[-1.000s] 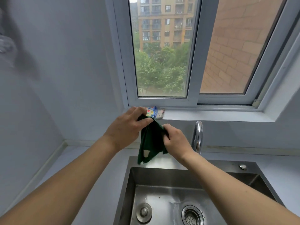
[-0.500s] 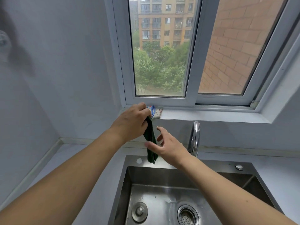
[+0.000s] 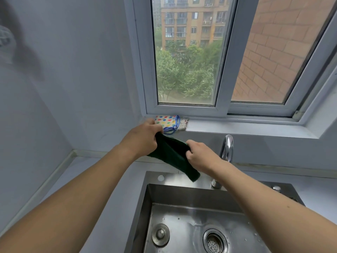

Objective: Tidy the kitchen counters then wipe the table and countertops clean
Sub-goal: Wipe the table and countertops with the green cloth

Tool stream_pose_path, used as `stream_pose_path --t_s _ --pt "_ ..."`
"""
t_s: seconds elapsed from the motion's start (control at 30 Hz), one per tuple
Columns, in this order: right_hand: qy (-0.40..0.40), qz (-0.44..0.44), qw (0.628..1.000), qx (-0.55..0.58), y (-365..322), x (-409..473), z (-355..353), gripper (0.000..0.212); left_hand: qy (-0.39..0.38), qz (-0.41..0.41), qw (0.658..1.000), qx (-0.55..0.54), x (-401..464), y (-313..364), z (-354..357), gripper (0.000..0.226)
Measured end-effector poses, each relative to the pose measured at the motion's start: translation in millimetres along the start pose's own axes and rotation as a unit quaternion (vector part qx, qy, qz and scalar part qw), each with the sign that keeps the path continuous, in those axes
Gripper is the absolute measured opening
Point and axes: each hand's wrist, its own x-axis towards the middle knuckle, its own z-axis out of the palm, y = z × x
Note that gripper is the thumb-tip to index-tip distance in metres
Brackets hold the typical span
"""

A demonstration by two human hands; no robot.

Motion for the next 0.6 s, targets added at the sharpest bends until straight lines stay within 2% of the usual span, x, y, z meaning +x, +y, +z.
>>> stream_pose_path --t_s 0.13,0.23,0.3,0.33,0.4,0.47,0.5,0.53,0.6 --pt "-0.057 0.009 0.998 0.011 -2.5 16.1 -5.8 0.016 -0.001 -0.022 0.999 0.036 12.7 -0.3 -1.6 0.022" --pt "-0.069 -0.012 0.997 -0.029 -1.1 34.3 -19.7 0.015 -0.022 -0.063 0.998 -0.009 25.5 -8.3 -6.1 0.011" --pt "-0.076 -0.02 0.996 -0.039 -3.7 48.2 -29.3 0.016 -0.048 -0.09 0.993 -0.055 37.5 -13.7 -8.5 0.013" --pt "-0.081 -0.02 0.996 -0.035 -4.7 55.5 -32.0 0.022 -0.059 -0.1 0.991 -0.072 45.8 -15.6 -10.1 0.018" --pt "-0.091 -0.009 0.996 -0.021 -7.9 61.5 -31.5 0.052 -0.08 -0.108 0.987 -0.083 58.7 -16.2 -15.9 0.027" --pt "-0.081 -0.005 0.996 -0.024 -9.6 66.7 -24.7 0.078 -0.108 -0.109 0.986 -0.057 72.7 -17.1 -22.3 0.033" --pt "-0.069 -0.007 0.997 -0.036 -9.1 68.5 -18.8 0.084 -0.123 -0.113 0.985 -0.037 76.6 -16.9 -25.5 0.034" --pt "-0.055 -0.011 0.997 -0.046 -6.6 71.4 -10.8 0.083 -0.136 -0.112 0.984 -0.008 80.8 -17.0 -27.3 0.032" --pt "-0.028 -0.019 0.998 -0.049 -1.0 77.0 5.2 0.064 -0.145 -0.116 0.982 0.025 89.7 -16.1 -27.4 0.026"
